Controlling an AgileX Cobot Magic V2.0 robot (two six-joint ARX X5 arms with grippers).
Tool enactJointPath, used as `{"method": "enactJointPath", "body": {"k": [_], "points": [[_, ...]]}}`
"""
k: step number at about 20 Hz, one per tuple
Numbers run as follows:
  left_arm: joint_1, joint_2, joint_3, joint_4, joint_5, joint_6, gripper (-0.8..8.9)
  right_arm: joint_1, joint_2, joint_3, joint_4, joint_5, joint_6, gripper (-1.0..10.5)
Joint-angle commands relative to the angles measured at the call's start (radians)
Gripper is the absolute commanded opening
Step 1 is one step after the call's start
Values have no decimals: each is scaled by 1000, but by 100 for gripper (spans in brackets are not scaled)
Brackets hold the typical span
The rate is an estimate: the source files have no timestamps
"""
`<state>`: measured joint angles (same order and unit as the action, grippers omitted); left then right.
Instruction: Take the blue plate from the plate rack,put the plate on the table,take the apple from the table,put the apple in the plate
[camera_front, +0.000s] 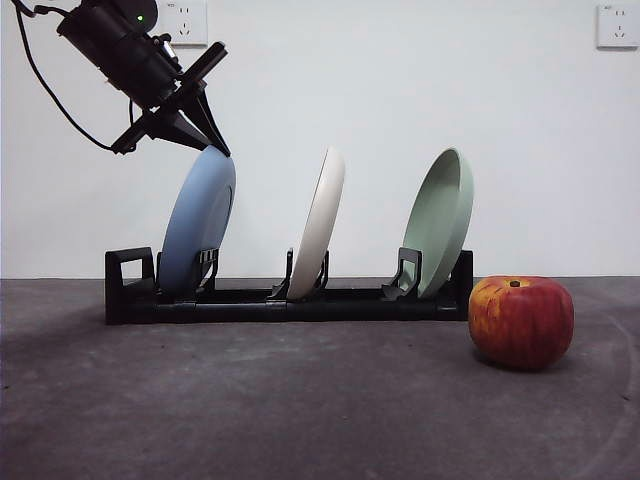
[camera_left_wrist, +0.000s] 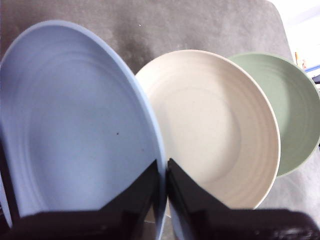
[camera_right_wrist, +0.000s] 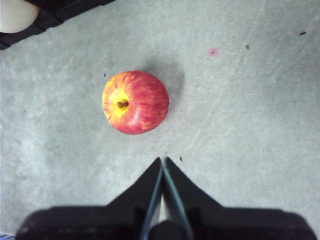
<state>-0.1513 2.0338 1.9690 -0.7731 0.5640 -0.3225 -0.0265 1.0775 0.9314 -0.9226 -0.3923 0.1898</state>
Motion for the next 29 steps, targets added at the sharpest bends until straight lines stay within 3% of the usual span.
{"method": "enactJointPath", "body": {"k": [1,7,15,18,21,23,25,27,29], "points": [[2,14,-2,3,6,-11,-8,1,1,3,2,0,-10,2],[28,-2,-2,3,163,-79,-9,1,1,3,2,0,-10,2],[41,-194,-2,19,170,-75,-9,1,1,3,2,0,-8,2],[17,-299,-2,-4,170,-38,-9,1,1,3,2,0,-8,2],[-38,-394,-2,-109,162,77,-9,1,1,3,2,0,-8,2],[-108,-440,-2,-227,53,205,-9,1,1,3,2,0,-6,2],[-203,-472,-2,-326,-151,303,-9,1,1,3,2,0,-6,2],[-304,-486,-2,-387,-283,340,-9,1,1,3,2,0,-6,2],[-388,-488,-6,-438,-327,353,-9,1,1,3,2,0,-6,2]]}}
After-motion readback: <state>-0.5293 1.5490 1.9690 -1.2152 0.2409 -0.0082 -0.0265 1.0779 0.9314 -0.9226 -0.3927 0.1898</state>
